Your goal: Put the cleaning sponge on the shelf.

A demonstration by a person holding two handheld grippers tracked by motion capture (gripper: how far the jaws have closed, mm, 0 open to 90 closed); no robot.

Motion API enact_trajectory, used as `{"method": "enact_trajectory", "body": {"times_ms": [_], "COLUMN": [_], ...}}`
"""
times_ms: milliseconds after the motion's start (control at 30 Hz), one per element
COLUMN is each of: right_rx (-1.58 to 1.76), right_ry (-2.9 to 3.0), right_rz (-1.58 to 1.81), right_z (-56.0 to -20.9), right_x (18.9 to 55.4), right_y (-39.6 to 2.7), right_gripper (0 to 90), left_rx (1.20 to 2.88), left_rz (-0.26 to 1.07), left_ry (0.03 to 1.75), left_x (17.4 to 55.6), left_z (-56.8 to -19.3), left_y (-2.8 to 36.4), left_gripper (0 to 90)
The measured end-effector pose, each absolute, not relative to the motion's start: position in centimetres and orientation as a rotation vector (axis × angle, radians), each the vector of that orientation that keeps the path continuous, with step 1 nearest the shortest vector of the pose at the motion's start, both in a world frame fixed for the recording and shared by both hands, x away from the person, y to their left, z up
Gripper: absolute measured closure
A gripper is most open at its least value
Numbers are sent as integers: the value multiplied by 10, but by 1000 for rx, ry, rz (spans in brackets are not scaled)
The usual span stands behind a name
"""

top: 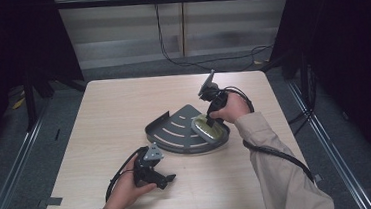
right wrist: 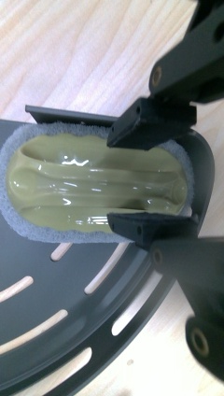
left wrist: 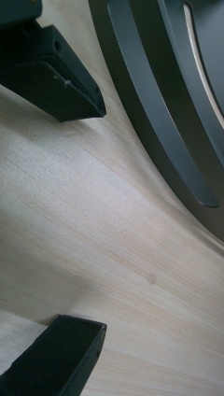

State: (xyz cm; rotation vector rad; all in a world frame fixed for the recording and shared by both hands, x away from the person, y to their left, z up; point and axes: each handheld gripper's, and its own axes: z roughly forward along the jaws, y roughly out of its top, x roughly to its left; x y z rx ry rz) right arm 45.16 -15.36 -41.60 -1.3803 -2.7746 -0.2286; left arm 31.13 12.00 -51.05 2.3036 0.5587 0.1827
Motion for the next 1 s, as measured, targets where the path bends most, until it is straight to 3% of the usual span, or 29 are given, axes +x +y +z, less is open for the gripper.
{"method": "enact_trajectory", "body": {"times_ms": [433, 1000], "right_rx": [-1397, -1370], "right_ry": [-2808, -2833], "right_rz": [-234, -302], "right_z": [-410, -403], "right_x": [450, 445], "right_y": [-157, -165], "right_gripper": [304, 233], "left_rx": [2305, 2304], "left_rz": [184, 183], "left_ry": [559, 559], "left_x": [311, 311], "left_z": [-510, -510], "left_y": [120, 120], "left_gripper": [0, 0]}}
